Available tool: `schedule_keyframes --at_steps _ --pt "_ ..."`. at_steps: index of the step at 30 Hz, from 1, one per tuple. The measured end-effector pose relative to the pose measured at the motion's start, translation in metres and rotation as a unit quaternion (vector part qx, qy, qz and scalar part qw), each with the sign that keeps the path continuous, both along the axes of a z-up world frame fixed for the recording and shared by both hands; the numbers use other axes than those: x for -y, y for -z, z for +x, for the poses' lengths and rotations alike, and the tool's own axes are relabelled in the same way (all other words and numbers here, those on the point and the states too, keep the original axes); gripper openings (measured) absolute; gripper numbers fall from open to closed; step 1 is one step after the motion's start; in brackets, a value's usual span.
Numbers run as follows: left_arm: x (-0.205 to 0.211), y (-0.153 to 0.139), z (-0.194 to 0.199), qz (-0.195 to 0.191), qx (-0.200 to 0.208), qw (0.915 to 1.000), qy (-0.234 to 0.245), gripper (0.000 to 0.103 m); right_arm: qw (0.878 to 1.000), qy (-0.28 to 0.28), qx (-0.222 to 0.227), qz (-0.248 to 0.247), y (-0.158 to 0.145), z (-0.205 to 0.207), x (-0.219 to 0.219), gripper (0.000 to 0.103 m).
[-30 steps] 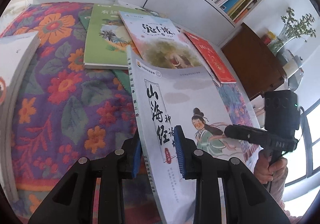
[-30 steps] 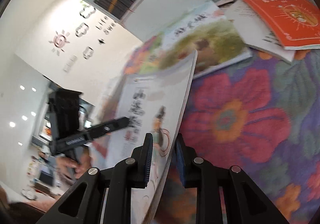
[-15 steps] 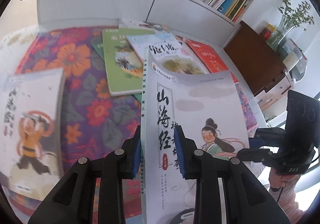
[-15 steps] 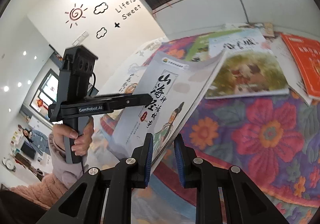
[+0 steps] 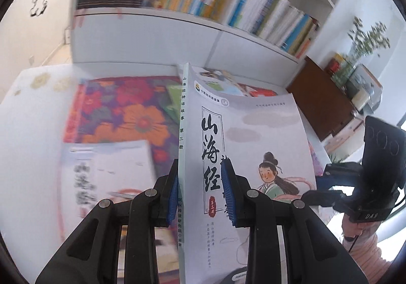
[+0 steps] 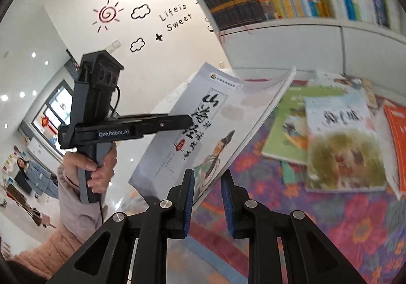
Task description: Organize books
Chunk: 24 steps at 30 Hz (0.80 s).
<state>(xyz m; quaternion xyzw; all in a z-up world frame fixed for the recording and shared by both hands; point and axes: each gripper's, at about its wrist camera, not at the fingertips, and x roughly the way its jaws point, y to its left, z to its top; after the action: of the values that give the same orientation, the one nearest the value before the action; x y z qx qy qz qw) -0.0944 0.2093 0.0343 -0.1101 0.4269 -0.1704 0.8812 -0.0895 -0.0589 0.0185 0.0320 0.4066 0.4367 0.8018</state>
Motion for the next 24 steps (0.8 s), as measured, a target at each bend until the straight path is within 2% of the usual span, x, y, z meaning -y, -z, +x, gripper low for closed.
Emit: schedule_keyframes --at_steps 5,11,15,21,24 --pt "-0.058 0.017 0.002 -0.001 -0.012 0.9993 -0.036 0.027 0.999 -0.035 -0.010 -0.011 0.012 0.014 -0.064 0.022" --pt "-0.102 0.053 0.003 0.007 -0.031 0.9971 -0.069 0.028 0.996 -0.059 -0.055 -0.036 0.056 0.042 -0.132 0.022" --pt "-0.119 0.080 0.008 0.000 -0.050 0.9954 -0.082 0.028 0.993 -0.059 -0.088 -0.048 0.085 0.058 -0.153 0.022" --pt "-0.126 0.108 0.015 0.060 -0.057 0.9910 -0.105 0.028 0.991 -0.040 -0.110 -0.060 0.110 0.076 -0.156 0.022" --pt "-0.128 0.110 0.014 0.055 -0.043 0.9921 -0.105 0.028 0.991 -0.039 -0.116 -0.058 0.117 0.075 -0.152 0.022"
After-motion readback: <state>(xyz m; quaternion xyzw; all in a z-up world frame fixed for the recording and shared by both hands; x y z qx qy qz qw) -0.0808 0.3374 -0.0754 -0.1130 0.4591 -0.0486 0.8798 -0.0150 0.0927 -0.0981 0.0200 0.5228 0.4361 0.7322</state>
